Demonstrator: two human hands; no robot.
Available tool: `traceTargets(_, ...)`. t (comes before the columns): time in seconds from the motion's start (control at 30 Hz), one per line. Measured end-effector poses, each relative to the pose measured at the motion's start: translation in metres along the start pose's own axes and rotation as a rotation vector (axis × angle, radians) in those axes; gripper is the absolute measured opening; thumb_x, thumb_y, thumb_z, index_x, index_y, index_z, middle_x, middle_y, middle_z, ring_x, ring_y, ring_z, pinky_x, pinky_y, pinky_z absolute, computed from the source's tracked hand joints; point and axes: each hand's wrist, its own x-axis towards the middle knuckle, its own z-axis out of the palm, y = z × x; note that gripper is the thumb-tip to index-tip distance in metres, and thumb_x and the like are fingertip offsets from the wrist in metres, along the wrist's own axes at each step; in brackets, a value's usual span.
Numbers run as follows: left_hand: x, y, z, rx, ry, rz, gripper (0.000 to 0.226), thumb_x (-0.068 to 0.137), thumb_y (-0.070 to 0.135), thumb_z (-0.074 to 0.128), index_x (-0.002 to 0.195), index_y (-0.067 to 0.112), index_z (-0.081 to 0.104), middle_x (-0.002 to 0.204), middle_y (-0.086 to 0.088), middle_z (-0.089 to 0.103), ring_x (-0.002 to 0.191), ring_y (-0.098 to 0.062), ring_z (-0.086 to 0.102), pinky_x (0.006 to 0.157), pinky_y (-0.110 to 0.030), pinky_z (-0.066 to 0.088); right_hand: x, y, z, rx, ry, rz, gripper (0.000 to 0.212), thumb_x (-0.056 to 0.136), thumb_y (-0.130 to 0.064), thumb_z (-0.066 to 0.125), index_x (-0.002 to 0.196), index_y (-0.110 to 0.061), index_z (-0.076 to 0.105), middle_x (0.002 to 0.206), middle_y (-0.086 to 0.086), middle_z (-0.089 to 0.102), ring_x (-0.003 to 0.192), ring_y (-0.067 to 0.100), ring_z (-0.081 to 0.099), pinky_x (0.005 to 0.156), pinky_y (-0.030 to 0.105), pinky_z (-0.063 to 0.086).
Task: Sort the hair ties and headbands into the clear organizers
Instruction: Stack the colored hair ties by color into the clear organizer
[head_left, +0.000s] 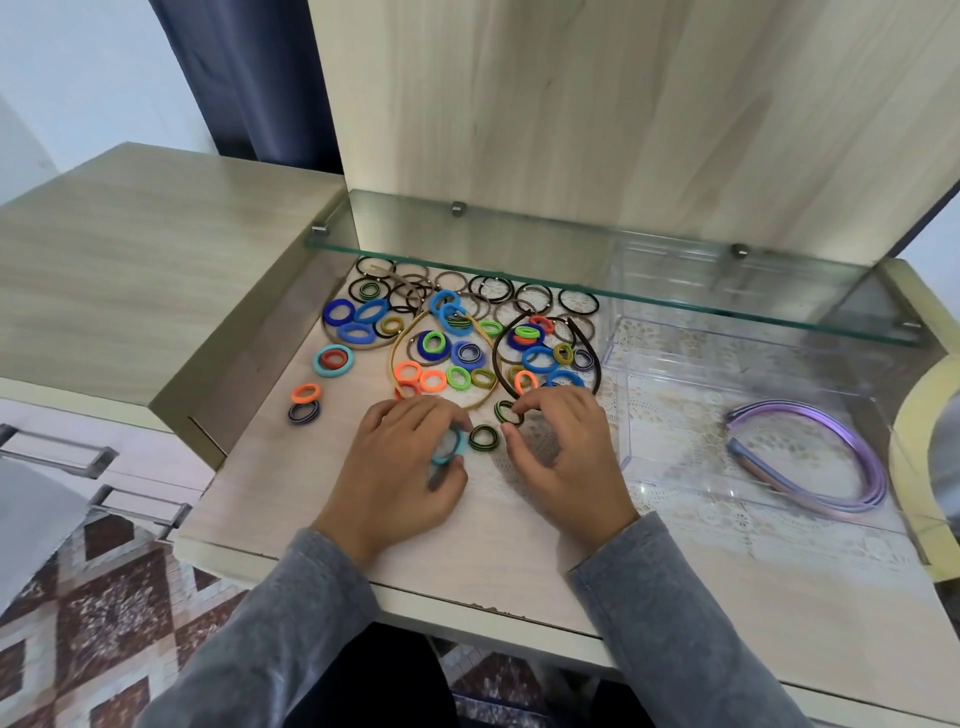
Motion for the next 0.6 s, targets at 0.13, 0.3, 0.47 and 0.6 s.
traceTargets(0.13,0.0004,-0.0016,0.0006,-0.001,0.032,-0.040,0.036,0.075,0.030,0.052,0.110,0.024,0.057,0.112,0.012,0.062,0.111,-0.009,0.057,0.106,-0.016,0.022,0.0010,-0.0003,0.0013,-0.041,-0.053,-0.037,0.019,0.085,-0.029,0.067,0.100,-0.018,0.066,0.101,-0.011,0.064,0.102,0.018,0.054,0.089,0.042,0.043)
traceTargets(0.3,0.0011,-0.0040,0.0049,0.018,0.092,-0.145,0.037,0.075,0.022,0.053,0.111,0.022,0.055,0.114,0.011,0.061,0.112,-0.012,0.058,0.110,-0.023,0.021,0.0052,-0.0021,0.0019,-0.074,-0.100,-0.058,0.020,0.084,-0.031,0.067,0.102,-0.022,0.067,0.101,-0.013,0.065,0.107,0.017,0.052,0.092,0.039,0.040)
traceTargets(0.47,0.0008,-0.0068,0.0065,0.012,0.122,-0.166,0.039,0.075,0.019,0.054,0.114,0.020,0.054,0.117,0.006,0.061,0.112,-0.016,0.057,0.106,-0.037,0.036,0.0050,-0.0005,0.0037,-0.087,-0.167,-0.077,0.023,0.084,-0.033,0.065,0.104,-0.022,0.066,0.100,-0.014,0.065,0.109,0.014,0.050,0.093,0.032,0.035)
traceTargets(0.6,0.0003,-0.0074,0.0068,0.012,0.126,-0.155,0.041,0.075,0.017,0.057,0.116,0.019,0.054,0.116,0.006,0.059,0.111,-0.016,0.055,0.104,-0.032,0.034,0.0041,-0.0014,0.0030,-0.100,-0.168,-0.091,0.027,0.082,-0.031,0.067,0.107,-0.022,0.065,0.102,-0.015,0.065,0.108,0.013,0.049,0.092,0.030,0.033)
